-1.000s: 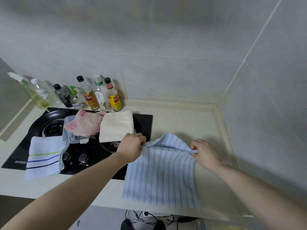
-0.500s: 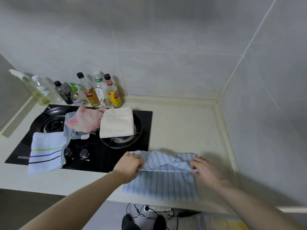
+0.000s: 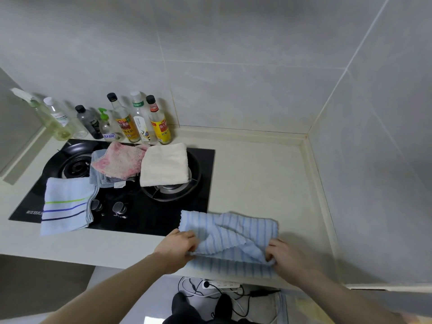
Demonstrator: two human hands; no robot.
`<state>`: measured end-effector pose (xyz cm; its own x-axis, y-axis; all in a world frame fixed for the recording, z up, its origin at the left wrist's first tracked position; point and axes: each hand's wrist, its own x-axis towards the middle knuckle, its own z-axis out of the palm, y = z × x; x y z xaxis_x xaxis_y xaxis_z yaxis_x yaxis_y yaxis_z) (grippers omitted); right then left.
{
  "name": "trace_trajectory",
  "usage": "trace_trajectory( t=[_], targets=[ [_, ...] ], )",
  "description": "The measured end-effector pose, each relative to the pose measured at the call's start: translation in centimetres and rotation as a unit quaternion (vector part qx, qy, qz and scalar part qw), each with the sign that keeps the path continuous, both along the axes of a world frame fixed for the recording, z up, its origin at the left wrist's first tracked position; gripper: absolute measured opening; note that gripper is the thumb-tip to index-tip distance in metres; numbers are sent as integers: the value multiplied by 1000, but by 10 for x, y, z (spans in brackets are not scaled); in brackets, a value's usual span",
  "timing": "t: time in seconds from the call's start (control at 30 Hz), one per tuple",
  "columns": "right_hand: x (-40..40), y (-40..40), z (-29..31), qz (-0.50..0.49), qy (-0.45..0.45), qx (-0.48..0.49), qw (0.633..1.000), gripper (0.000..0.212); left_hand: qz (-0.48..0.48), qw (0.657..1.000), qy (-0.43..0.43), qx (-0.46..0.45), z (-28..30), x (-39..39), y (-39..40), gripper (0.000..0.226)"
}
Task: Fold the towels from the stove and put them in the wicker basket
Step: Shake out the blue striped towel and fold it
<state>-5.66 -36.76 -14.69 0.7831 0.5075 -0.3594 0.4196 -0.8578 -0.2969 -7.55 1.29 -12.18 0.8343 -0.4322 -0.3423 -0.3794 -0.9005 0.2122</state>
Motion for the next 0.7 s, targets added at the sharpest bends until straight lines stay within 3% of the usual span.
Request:
trace_trajectory(
  t=[0.07, 0.23, 0.37, 0.5, 0.7],
  targets=[
    [-3, 7, 4, 7, 9, -10, 1000, 12, 7, 1000, 7, 15, -3, -5, -2, 25],
    [-9, 24, 6, -7, 29, 8, 1000, 36, 9, 999, 2, 34, -4, -6, -14, 20],
    [-13, 31, 2, -20, 43, 5, 999, 8, -1, 999, -1, 40, 0, -7, -19, 17],
    [-18, 25, 3, -34, 44, 30, 998, 14, 15, 1000, -5, 25, 8, -10, -7, 15],
    [-28, 17, 2, -32, 102, -2, 994, 20, 16, 995, 74, 69, 13, -19, 0, 20]
  ],
)
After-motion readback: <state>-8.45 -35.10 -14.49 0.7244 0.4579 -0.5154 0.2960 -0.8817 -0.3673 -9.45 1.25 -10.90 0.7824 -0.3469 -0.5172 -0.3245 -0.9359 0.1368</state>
